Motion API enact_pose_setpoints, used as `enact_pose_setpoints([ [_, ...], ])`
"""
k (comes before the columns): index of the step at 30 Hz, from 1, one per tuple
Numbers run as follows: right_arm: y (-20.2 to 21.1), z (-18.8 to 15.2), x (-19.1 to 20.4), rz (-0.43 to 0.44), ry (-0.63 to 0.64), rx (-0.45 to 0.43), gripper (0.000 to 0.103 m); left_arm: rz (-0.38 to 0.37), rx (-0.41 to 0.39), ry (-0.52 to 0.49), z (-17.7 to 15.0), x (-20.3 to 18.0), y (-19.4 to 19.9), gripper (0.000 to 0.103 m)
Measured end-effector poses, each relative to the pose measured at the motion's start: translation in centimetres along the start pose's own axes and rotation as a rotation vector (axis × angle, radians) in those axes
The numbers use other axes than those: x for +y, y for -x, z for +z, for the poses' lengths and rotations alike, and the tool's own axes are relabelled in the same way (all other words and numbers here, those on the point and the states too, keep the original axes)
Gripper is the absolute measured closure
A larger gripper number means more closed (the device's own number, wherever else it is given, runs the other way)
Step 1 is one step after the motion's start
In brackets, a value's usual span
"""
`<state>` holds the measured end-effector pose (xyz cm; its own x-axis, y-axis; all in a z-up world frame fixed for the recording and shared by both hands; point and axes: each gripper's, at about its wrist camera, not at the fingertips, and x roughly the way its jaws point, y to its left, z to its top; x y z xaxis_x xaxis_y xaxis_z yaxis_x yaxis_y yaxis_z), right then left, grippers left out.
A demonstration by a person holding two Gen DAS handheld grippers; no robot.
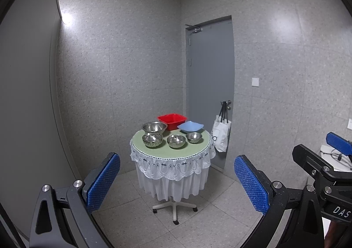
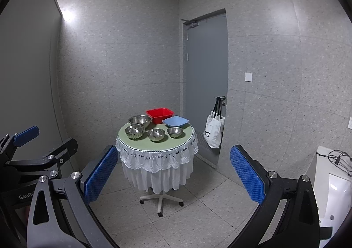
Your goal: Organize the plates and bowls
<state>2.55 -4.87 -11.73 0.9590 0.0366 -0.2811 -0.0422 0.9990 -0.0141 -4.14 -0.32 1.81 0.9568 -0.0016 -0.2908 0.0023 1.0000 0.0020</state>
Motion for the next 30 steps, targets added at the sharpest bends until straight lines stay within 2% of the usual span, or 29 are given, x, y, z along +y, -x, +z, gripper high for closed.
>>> enact_pose_setpoints([
  [18, -1.6, -0.2, 0.6, 0.016, 0.003, 0.009, 0.000, 0.006, 0.013, 0.005, -0.3, 0.0, -1.5, 0.001],
  [30, -4.2, -0.6, 1.0, 0.028, -0.006, 0.019, 0.000, 0.013, 0.027, 0.001, 0.2, 0.6, -5.0, 0.001],
])
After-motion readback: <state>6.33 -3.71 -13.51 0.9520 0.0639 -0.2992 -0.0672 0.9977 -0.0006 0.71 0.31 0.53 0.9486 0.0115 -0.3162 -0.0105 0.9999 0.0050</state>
